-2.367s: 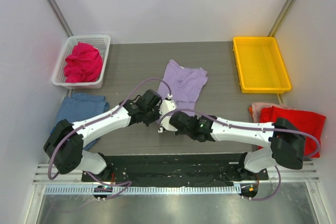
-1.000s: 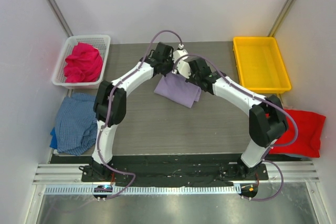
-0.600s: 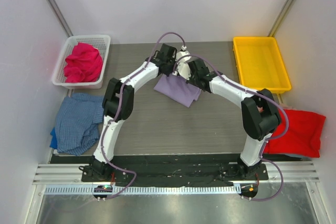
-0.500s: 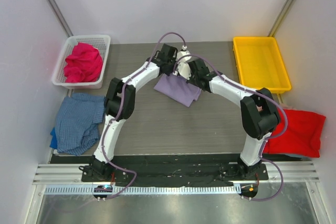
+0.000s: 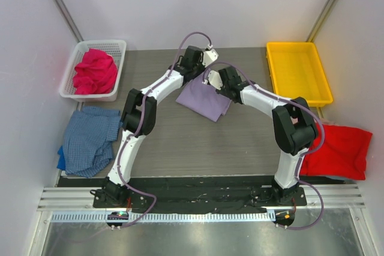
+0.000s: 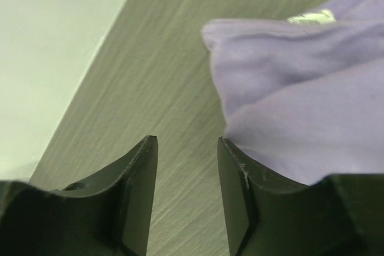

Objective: Fold and stack the t-shirts
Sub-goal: Fold the long partially folded tshirt into a neat square, then put the neatly folded tshirt into the corner of the board with the right arm

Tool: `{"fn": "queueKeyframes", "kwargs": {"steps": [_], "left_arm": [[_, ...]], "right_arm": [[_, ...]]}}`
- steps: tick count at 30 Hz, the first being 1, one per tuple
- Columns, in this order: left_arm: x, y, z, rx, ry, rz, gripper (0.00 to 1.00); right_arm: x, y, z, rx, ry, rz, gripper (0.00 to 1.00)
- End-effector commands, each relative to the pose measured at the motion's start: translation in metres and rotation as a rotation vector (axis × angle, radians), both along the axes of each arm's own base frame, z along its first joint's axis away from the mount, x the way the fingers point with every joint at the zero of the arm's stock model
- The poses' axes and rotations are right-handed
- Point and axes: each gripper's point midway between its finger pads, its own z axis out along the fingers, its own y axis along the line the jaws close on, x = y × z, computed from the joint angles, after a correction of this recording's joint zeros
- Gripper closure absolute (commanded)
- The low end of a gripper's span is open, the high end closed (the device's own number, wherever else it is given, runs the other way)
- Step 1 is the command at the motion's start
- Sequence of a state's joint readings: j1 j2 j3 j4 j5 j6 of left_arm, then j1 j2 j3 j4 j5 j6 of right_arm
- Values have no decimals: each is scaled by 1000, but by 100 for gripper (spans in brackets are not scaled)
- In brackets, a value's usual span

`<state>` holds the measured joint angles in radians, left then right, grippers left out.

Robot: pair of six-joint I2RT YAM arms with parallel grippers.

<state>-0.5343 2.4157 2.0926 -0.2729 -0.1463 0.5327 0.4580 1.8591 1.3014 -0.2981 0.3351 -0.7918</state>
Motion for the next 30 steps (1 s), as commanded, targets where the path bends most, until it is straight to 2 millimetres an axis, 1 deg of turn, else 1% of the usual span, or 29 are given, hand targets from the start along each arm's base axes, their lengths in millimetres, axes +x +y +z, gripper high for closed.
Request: {"fn": "queueKeyframes", "kwargs": {"steps": [1,2,3,5,6,9,10,11,12,13,14,16,17,18,19,20,21,22,24,25,26,27,28,29,30], "left_arm": [[28,0,45,-49,-177,83,47],[30,-2,53,-57,-205,91,47],[33,3,57,-48,-223,120,47],[34,2,65,-57,-243,133,47],[34,6,71,-61,-253,150,46],[32,11,77,-64,-259,175,46],[30,13,85,-69,-264,180,44],[27,18,82,-57,-248,185,44],[25,20,83,-64,-244,196,43],[22,25,97,-81,-254,203,39],[16,29,87,-70,-227,203,38],[11,36,89,-73,-218,212,35],[3,41,88,-65,-205,212,34],[0,45,87,-61,-198,216,33],[-5,51,77,-57,-176,227,32],[-9,56,86,-67,-181,230,31],[-12,60,82,-68,-170,235,31],[-14,68,74,-62,-155,247,30],[-16,78,76,-67,-151,265,29],[-20,82,70,-60,-139,269,29],[-21,85,68,-62,-132,275,29],[-21,89,70,-65,-133,283,28],[-23,90,65,-63,-122,282,28],[-24,91,64,-66,-118,284,28],[-24,93,64,-66,-116,289,28]], "right_arm": [[17,-9,8,-24,-69,-60,60],[18,-10,7,-25,-74,-72,60],[19,-10,7,-27,-77,-79,60],[21,-11,7,-23,-86,-96,60],[21,-10,9,-14,-91,-100,59],[22,-6,20,37,-109,-109,56],[22,-3,24,55,-117,-108,54],[21,-1,31,77,-124,-102,52],[20,1,34,98,-127,-108,50],[19,2,38,112,-132,-108,49],[18,2,45,130,-142,-109,47],[16,5,49,164,-143,-117,46],[15,6,52,177,-144,-117,44],[14,10,57,204,-150,-109,44],[15,12,61,228,-155,-116,42],[15,13,62,240,-154,-117,41],[17,17,64,255,-153,-112,41],[19,18,65,264,-157,-117,41],[23,22,67,273,-159,-110,41],[26,23,61,269,-150,-111,41],[29,25,60,270,-150,-110,41],[35,28,65,277,-163,-107,41],[39,30,54,268,-147,-108,41],[43,32,52,268,-145,-107,41],[49,35,56,277,-158,-107,41]]}}
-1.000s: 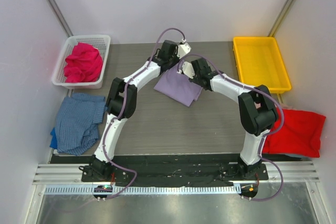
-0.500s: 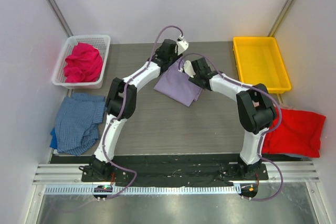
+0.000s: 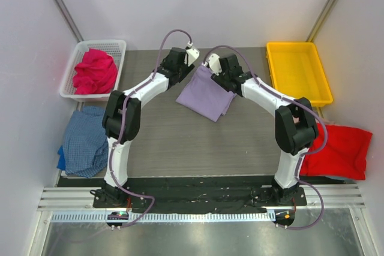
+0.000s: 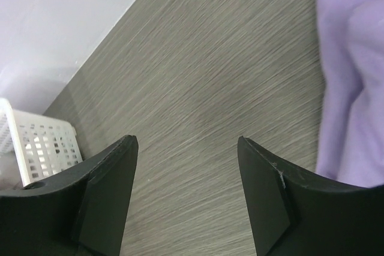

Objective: Fold and stack the t-shirts
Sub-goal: Put the neatly folded tshirt into the corner of the board with the right arm

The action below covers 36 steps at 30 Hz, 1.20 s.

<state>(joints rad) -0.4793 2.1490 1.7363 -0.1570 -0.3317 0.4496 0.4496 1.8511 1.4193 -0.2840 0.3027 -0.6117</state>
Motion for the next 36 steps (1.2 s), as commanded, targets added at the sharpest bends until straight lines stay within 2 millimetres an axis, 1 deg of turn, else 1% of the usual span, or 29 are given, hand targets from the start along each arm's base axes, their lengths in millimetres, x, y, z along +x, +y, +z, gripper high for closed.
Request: {"fn": "queueKeyframes", "kwargs": {"steps": [1,4,5,6,7,8,13,17,18,20,21,22,23,24,25,26,28,29,30,33,34,36], "left_arm": [[1,7,28,-65,-61,34,28],[-2,8,22,-72,-44,39,28],[-2,8,21,-74,-40,39,28],[-3,7,19,-74,-37,39,28],[-4,8,17,-69,-33,39,28],[-4,9,15,-68,-29,43,28],[-9,11,7,-70,-11,46,28],[-12,12,8,-80,-7,53,28],[-13,12,9,-81,-5,56,28],[-15,13,16,-96,-9,65,28],[-17,13,16,-98,-2,67,28],[-18,14,19,-104,-1,70,28],[-19,12,22,-119,1,69,28],[-22,11,28,-124,9,64,27],[-24,11,29,-130,17,62,27],[-26,9,30,-142,30,60,27],[-32,3,35,-157,74,31,27],[-35,1,33,-162,95,20,26],[-39,-5,33,-169,133,-10,26],[-50,-18,28,-142,207,-73,25],[-53,-23,20,-131,231,-93,25],[-60,-34,15,-101,260,-135,25]], "right_arm": [[29,19,0,58,-39,-1,41],[44,25,-6,60,-45,1,41],[47,26,-20,47,-26,-1,41],[52,29,-18,48,-38,0,41],[56,29,-21,45,-38,-1,41],[58,29,-31,36,-25,-2,41],[64,24,-46,4,-19,-15,41],[62,16,-49,-16,-16,-29,41],[61,11,-46,-24,-23,-41,41],[59,9,-40,-25,-35,-48,41],[56,5,-39,-28,-34,-58,41],[55,4,-26,-19,-56,-65,41],[51,2,-25,-15,-55,-73,41],[49,1,-18,-6,-65,-80,41],[46,-2,-3,7,-84,-92,40],[41,-4,0,25,-85,-109,40],[32,-10,11,42,-93,-138,35],[24,-12,18,73,-101,-157,32],[19,-15,22,90,-103,-174,29],[-2,-20,22,156,-69,-214,27],[-9,-20,19,172,-47,-217,27],[-27,-17,9,242,8,-226,26]]}}
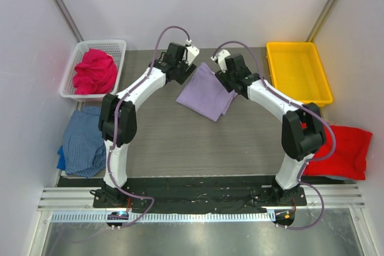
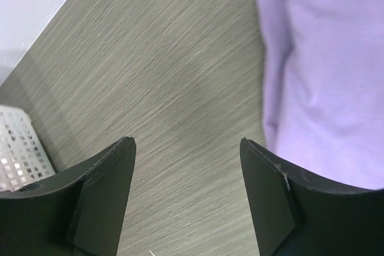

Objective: Fold and stack the t-shirts
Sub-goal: Put the neatly folded tshirt into the corner of the board with the right arm

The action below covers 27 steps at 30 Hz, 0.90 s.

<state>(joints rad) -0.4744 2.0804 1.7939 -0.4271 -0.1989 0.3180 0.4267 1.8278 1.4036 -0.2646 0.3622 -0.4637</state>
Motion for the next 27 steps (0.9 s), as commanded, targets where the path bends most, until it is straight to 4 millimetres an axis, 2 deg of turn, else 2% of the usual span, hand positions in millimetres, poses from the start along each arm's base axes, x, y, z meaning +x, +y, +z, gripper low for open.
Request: {"fn": "queueKeyframes", "kwargs": {"steps": [1,2,6,11,15,23,27], "left_arm": [[-22,-30,1,12,80,-126,25],[-25,-36,-2,19,83,-144,24],[-23,-50,-8,25,82,-190,23],[-11,-59,-15,21,77,-201,21],[-7,-60,-29,30,93,-196,19],[-2,-60,-37,33,81,-185,12],[1,-61,-40,31,78,-176,8]], "right_arm": [[-34,2,-3,181,62,-65,26],[-45,7,-15,214,111,-43,26],[-73,19,-39,324,228,-46,25],[-95,31,-63,454,345,-55,25],[-94,35,-68,615,391,-66,23],[-83,26,-77,840,461,-99,18],[-77,30,-91,924,516,-112,16]]}}
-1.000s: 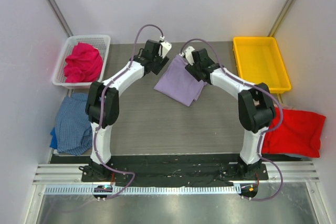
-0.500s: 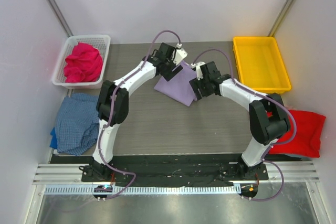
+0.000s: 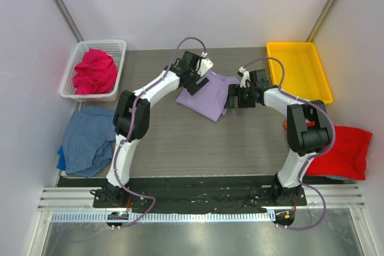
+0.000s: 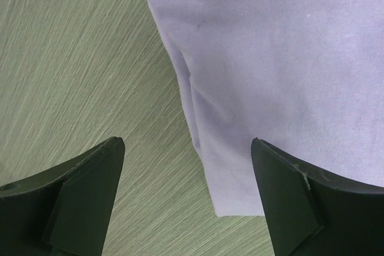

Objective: Fold and stack the t-shirts
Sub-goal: Put the neatly folded tshirt into the corner of the board with the right arm

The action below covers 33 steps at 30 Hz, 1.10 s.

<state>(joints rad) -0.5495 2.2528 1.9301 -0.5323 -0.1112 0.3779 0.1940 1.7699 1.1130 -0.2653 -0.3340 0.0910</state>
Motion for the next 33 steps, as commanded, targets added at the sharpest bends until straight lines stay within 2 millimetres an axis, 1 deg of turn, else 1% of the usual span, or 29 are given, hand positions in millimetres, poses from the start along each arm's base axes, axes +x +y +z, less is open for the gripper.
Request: {"fn": "queueKeyframes", "kwargs": {"steps": [1,4,6,7,9,10,13,14,16,18,21,23,28,32,33], "left_arm": [[15,-6,16,-32,-57,4,7],[16,-7,14,-27,-55,1,5],[16,-6,11,-18,-51,2,5],[16,-6,10,-16,-51,0,5],[16,-4,7,-6,-47,-3,5],[15,-4,6,-3,-46,-3,5],[14,-4,3,2,-42,-7,5],[14,-3,2,4,-38,-6,5],[14,-3,1,3,-39,-4,5],[13,-2,-1,3,-36,-3,5],[12,-2,-3,7,-33,-5,5],[10,-1,-6,12,-25,-7,5],[6,0,-16,12,-1,-1,5],[3,-1,-17,6,7,-2,6],[2,-2,-17,3,10,-2,6]], "right_arm": [[8,22,-1,180,37,10,15],[13,25,-9,243,69,-6,14],[20,27,-9,274,59,-5,14],[21,26,-16,279,70,-12,14],[27,29,-15,306,62,-11,14],[27,29,-20,313,75,-11,14],[35,31,-22,324,67,-11,14],[35,31,-27,324,73,-12,14],[37,33,-29,333,78,-15,14],[43,35,-32,351,65,-16,14],[44,38,-37,369,76,-16,14],[47,40,-37,381,69,-14,14],[49,43,-42,396,77,-8,15],[51,48,-42,416,75,5,16],[50,52,-43,419,76,16,16]]}}
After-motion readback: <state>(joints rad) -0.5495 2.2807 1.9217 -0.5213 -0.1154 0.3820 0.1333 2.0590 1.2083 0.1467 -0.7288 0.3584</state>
